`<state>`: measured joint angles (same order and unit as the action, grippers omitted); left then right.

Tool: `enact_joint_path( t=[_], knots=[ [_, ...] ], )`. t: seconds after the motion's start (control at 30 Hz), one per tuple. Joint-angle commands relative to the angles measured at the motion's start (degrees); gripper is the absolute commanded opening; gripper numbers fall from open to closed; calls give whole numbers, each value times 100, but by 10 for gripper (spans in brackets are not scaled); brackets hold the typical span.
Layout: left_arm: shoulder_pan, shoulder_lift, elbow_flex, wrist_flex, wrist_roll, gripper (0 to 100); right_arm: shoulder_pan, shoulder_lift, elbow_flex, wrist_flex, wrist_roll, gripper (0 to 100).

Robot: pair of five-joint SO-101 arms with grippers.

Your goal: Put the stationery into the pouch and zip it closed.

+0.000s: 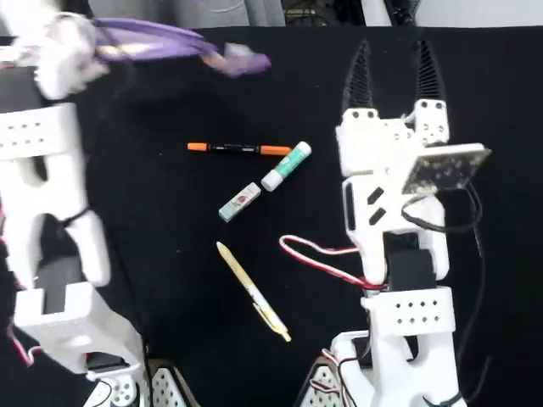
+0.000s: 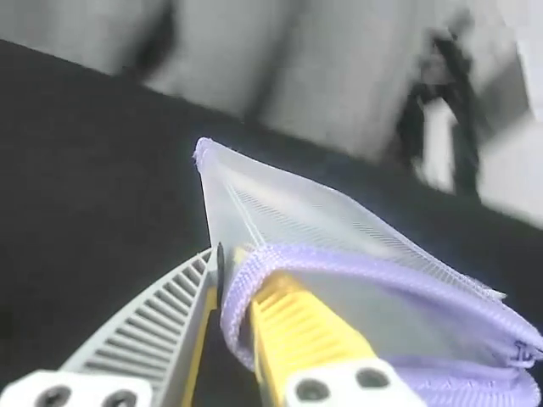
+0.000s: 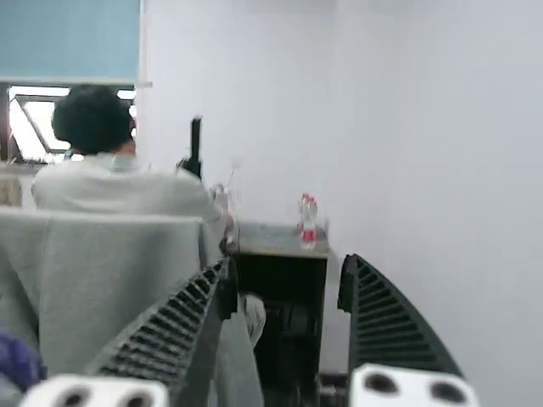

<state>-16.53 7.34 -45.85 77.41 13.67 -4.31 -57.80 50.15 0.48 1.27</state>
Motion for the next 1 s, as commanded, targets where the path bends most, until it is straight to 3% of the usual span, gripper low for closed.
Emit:
enact_joint_path(
  t=[0.0,0.2,0.47,0.73,0.97],
  knots=[
    [-708,-105,-400,-273,387,29,-220,-84,-479,712,158,201],
    [-1147,-62,-347,-246,457,29,-633,1464,-664,413,598,201],
    [-1525,-53,-338,-273,457,29,-703,4110,-2255,774,800,201],
    [-1684,-62,321,-747,457,29,-941,4514,-2185,1644,2189,201],
    [-1798,-62,840,-1125,457,29,-993,4804,-1086,695,2409,201]
  ],
)
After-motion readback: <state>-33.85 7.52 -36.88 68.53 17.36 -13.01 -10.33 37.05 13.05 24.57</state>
